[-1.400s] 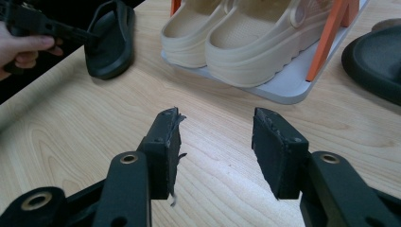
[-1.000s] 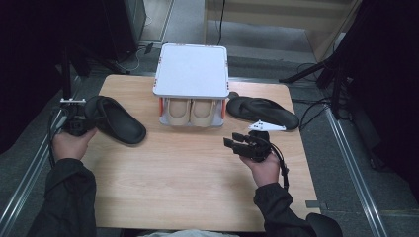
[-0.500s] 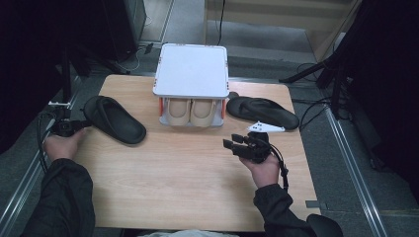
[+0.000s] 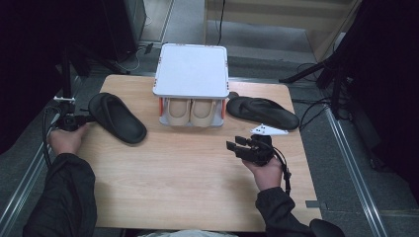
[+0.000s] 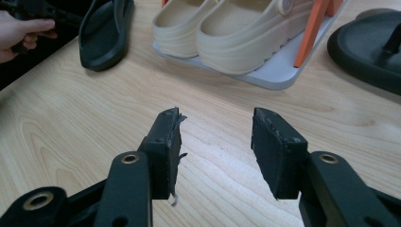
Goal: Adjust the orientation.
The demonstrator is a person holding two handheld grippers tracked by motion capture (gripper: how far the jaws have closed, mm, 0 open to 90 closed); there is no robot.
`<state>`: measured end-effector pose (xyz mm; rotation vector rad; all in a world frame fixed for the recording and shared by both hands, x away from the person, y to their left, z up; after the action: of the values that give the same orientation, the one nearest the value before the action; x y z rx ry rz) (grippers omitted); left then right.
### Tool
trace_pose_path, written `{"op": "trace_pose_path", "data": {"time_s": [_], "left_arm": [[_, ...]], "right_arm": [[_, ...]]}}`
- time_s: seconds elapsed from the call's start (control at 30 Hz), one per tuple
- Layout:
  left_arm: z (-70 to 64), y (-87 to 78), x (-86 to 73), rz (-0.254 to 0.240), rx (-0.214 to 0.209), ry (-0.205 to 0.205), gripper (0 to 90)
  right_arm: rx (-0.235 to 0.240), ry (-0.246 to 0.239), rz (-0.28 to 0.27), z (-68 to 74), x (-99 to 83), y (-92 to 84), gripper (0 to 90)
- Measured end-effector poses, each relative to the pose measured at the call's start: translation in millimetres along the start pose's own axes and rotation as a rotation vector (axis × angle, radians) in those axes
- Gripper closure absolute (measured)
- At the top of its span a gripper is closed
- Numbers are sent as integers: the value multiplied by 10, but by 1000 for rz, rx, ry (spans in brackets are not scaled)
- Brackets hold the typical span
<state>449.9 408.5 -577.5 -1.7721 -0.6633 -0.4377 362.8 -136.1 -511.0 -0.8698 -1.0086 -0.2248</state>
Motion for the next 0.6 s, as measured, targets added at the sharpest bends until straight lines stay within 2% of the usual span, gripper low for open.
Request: {"op": "trace_pose_path", "data": {"time_s": [0.33, 0.6], "left_arm": [[-187, 164, 128, 15, -24, 41, 900], [-348, 274, 192, 28, -56, 55, 900]], "right_arm": [[-21, 13, -3, -18, -63, -68, 534], [-37, 22, -8, -42, -104, -131, 535]]}}
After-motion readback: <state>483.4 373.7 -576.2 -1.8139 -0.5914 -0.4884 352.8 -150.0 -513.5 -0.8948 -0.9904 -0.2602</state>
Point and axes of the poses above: each handheld gripper's, and its own axes: y roughly forward along the jaws, x roughly out of its top, z roughly to its left, the point moved 7 cm from there along y, roughly forward along the jaws, and after that the axes turned 2 degrees about -y, right-handed, at the moved point
